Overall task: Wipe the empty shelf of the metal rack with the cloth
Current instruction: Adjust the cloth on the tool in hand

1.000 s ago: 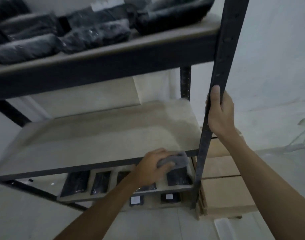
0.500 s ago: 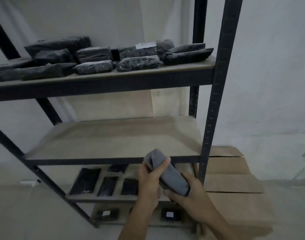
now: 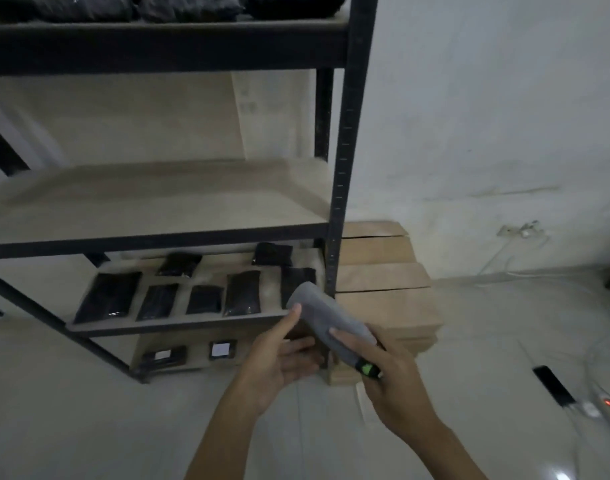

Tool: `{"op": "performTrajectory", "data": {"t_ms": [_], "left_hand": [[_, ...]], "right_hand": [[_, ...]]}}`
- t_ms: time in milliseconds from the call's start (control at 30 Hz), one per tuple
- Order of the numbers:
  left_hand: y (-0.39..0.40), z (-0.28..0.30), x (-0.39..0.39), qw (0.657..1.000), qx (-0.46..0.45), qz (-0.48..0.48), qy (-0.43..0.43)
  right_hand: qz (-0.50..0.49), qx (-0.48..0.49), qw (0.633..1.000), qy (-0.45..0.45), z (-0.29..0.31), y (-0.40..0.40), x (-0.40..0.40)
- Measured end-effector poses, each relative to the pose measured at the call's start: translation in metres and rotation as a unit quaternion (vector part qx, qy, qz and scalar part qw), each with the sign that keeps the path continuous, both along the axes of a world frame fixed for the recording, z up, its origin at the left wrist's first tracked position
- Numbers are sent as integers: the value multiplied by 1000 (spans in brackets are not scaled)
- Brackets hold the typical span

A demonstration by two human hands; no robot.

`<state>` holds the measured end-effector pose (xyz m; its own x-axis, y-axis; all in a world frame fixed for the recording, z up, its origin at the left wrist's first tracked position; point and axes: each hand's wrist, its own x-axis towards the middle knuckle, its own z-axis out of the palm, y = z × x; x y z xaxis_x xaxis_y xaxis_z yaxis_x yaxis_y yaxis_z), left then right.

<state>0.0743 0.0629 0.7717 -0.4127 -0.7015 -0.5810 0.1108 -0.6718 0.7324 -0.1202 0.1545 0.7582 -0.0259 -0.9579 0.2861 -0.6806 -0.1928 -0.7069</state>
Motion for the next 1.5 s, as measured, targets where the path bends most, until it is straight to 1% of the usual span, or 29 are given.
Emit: {"op": "performTrajectory", "data": {"t_ms": [33, 133, 167, 200, 267, 300, 333, 367, 433, 500, 600, 633, 700, 767, 867, 1000, 1033, 1100, 1133, 1200, 1233, 1300, 1367, 1433, 1467, 1500], "left_hand": [[9, -3, -12, 1000, 12, -2, 1], [32, -17, -53, 997, 50, 58, -19], [39, -26, -65, 995, 53, 77, -28], [45, -36, -76, 994, 51, 91, -38], [59, -56, -95, 993, 40, 100, -53], [66, -67, -106, 992, 44, 100, -62], [74, -83, -116, 991, 60, 100, -72], [80, -98, -129, 988, 83, 106, -80], [92, -141, -153, 979, 120, 111, -122], [97, -185, -177, 970, 145, 113, -159], [92, -262, -206, 957, 229, 149, -92], [86, -289, -212, 955, 237, 159, -81], [78, -353, -223, 964, 211, 121, -104], [71, -411, -234, 971, 197, 56, -127], [69, -498, -247, 975, 163, -26, -150], [76, -608, -265, 972, 56, -104, -202], [76, -635, -270, 971, 34, -119, -207], [69, -689, -279, 971, 7, -114, -212], [62, -715, -281, 951, -39, -152, -265], [46, -765, -286, 915, -140, -173, -337], [40, -786, -288, 909, -158, -163, -350], [29, -822, -290, 880, -209, -180, -388], [19, -849, -293, 853, -239, -209, -415], [11, -872, -297, 825, -270, -215, -448], [9, -882, -299, 801, -288, -229, -473], [9, -891, -301, 766, -308, -246, -508]], "right_hand": [[10, 6, 1000, 29, -4, 7, -6], [71, 45, 992, 93, -20, 29, -27], [93, 55, 990, 90, -28, 38, -37], [109, 74, 990, 57, -36, 47, -47], [96, 142, 983, -71, -53, 63, -65], [63, 178, 972, -142, -63, 69, -73], [22, 211, 958, -195, -75, 73, -79], [-13, 245, 942, -228, -91, 76, -84], [-43, 300, 920, -248, -131, 80, -93], [-67, 323, 911, -248, -176, 84, -101], [-154, 346, 880, -287, -253, 88, -121], [-182, 349, 867, -304, -281, 86, -128], [-228, 366, 843, -323, -341, 83, -141], [-264, 375, 827, -326, -399, 78, -151], [-303, 378, 819, -307, -489, 67, -166], [-307, 398, 808, -308, -602, 44, -184], [-304, 407, 807, -301, -630, 37, -189], [-290, 421, 814, -274, -685, 20, -200], [-280, 427, 821, -255, -711, 12, -205], [-258, 432, 838, -212, -757, -6, -216], [-248, 433, 845, -192, -778, -14, -221], [-233, 429, 859, -156, -813, -33, -231], [-215, 424, 870, -129, -841, -48, -237], [-203, 409, 883, -104, -862, -62, -238], [-201, 404, 888, -92, -871, -67, -239], [-199, 405, 889, -82, -877, -70, -239]]}}
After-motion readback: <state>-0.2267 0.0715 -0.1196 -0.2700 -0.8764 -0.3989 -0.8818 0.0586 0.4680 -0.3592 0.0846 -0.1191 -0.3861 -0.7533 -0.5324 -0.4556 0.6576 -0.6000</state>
